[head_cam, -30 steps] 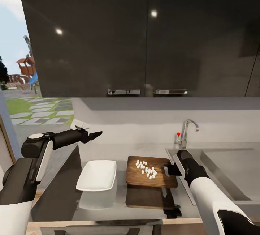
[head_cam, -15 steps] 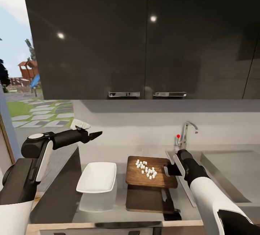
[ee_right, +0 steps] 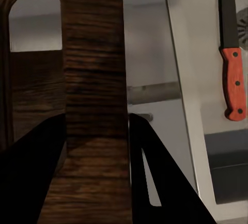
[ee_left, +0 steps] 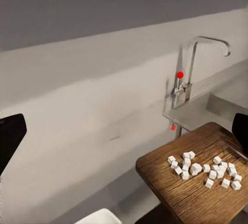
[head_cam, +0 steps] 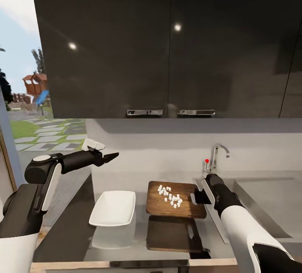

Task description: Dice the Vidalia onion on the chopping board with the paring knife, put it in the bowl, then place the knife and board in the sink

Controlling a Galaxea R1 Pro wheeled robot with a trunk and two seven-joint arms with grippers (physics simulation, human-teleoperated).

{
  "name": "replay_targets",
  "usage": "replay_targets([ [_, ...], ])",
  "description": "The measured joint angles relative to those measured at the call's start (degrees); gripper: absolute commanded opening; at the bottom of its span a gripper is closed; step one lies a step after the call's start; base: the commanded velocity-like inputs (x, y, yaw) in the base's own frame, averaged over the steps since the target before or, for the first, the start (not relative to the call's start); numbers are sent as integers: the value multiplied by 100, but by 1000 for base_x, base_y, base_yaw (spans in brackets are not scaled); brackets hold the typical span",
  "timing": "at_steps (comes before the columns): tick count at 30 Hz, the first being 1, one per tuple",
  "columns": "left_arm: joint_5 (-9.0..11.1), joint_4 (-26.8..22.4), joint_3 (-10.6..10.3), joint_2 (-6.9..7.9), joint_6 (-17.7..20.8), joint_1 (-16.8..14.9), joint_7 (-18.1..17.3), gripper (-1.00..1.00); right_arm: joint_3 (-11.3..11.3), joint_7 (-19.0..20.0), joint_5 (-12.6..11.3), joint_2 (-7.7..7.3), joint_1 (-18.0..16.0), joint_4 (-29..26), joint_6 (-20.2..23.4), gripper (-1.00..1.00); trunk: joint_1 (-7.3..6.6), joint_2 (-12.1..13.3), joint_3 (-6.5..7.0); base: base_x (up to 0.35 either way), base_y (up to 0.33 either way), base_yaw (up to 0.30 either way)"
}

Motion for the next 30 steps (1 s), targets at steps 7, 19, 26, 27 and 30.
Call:
replay_targets([
  [7, 2, 0, 0, 0, 0, 0, 1, 100, 0, 1, -7, 0, 0, -8, -1, -100, 0, 1, 51, 0, 0, 192],
  [19, 2, 0, 0, 0, 0, 0, 1, 100, 1, -1, 15, 36, 1, -9, 0, -100, 0, 1, 73, 0, 0, 275],
  [26, 1, 0, -1, -8, -1, 0, 0, 100, 1, -2, 17, 43, 1, -9, 1, -100, 0, 2, 74, 0, 0, 278],
  [27, 0, 0, -1, -8, -1, 0, 0, 100, 1, -2, 20, 43, 1, -9, 1, -100, 0, 2, 74, 0, 0, 278],
  [30, 1, 0, -3, -8, -1, 0, 1, 100, 2, -3, 25, 44, 1, -9, 1, -100, 0, 2, 73, 0, 0, 278],
])
